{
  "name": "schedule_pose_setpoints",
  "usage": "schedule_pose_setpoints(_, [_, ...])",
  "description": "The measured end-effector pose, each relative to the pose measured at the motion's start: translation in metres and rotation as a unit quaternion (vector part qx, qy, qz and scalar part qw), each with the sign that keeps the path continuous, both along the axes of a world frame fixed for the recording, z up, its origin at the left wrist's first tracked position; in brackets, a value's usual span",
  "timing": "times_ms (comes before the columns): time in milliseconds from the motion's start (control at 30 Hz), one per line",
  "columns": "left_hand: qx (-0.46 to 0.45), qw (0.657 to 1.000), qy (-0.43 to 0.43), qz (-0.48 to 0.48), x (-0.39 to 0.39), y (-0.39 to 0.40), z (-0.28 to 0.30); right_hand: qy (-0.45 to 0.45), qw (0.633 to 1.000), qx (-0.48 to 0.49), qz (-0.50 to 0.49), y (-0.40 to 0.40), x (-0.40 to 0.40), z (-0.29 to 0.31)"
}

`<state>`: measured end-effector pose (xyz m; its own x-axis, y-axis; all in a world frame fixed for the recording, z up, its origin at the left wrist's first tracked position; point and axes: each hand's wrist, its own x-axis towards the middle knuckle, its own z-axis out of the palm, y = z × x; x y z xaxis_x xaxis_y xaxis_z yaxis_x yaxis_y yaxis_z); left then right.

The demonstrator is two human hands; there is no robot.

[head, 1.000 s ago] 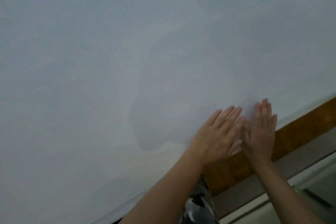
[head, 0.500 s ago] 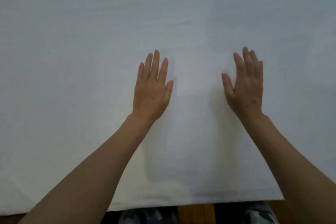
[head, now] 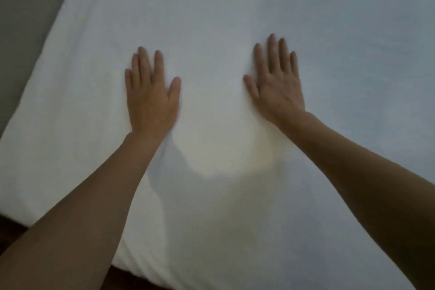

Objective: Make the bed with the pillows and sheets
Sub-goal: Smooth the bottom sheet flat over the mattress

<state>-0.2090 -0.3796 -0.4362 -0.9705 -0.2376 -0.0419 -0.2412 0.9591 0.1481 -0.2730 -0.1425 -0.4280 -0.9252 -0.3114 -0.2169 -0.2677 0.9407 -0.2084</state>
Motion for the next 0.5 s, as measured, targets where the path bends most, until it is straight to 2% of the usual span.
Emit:
schedule_pose_setpoints(233, [-0.019,0.989,0.042,0.144,0.054,-0.112,-0.008,-0.007,0.988,-0.048,0.147,-0.177,0.039,-0.005])
schedule_pose_setpoints(367, [-0.01,0.98,0.039,0.195,0.094,-0.145,-0.008,-0.028,0.97,-0.049,0.235,-0.229,0.071,-0.005])
schedule_pose_setpoints(500, [-0.019,0.976,0.105,0.189,0.129,-0.143,0.014,-0.033,0.948,-0.04,0.314,-0.256,0.116,-0.006])
